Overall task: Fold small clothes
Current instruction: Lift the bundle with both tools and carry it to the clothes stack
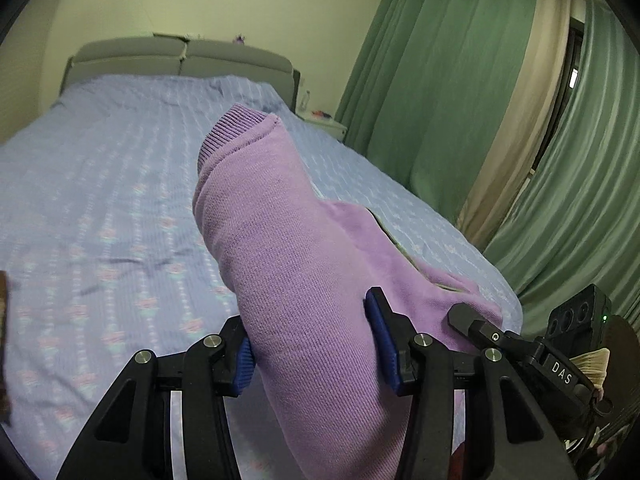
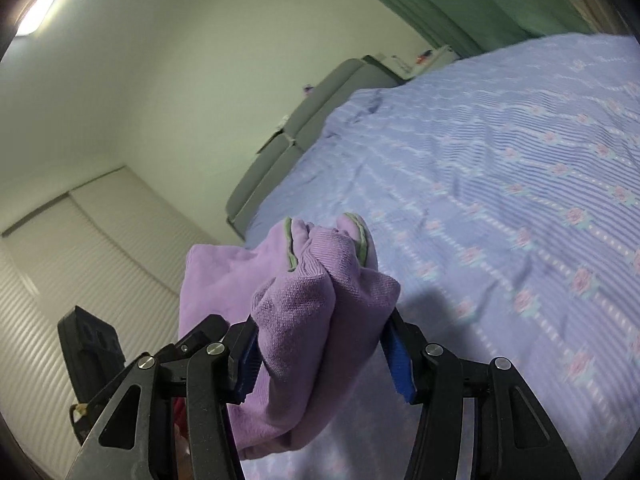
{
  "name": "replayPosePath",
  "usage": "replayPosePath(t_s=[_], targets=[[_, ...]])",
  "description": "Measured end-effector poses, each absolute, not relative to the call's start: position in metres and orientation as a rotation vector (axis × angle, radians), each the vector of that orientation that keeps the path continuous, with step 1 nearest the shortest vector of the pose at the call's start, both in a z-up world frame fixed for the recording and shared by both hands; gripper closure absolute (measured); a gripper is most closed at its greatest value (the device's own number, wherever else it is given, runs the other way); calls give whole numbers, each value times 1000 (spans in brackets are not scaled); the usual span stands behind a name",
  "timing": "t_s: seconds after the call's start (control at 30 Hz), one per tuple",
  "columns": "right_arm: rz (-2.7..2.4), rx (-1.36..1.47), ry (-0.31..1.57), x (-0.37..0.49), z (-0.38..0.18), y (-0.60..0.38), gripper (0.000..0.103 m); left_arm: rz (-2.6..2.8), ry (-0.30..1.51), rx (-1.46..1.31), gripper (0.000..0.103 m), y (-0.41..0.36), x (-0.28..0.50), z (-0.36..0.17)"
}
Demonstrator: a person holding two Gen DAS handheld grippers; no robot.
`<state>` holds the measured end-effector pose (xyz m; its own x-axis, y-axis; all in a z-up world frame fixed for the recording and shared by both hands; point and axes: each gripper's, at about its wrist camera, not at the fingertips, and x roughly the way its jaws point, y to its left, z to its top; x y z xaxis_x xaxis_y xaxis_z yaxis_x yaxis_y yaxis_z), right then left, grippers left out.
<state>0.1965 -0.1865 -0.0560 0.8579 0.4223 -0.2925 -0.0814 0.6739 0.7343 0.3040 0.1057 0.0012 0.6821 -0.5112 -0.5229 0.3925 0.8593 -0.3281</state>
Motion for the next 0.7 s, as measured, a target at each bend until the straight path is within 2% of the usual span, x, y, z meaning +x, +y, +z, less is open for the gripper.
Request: replayPosePath(t_s=[0.7], targets=[[566,613,425,135,23,-6,49,-336,488,-215,54,303,213,74]])
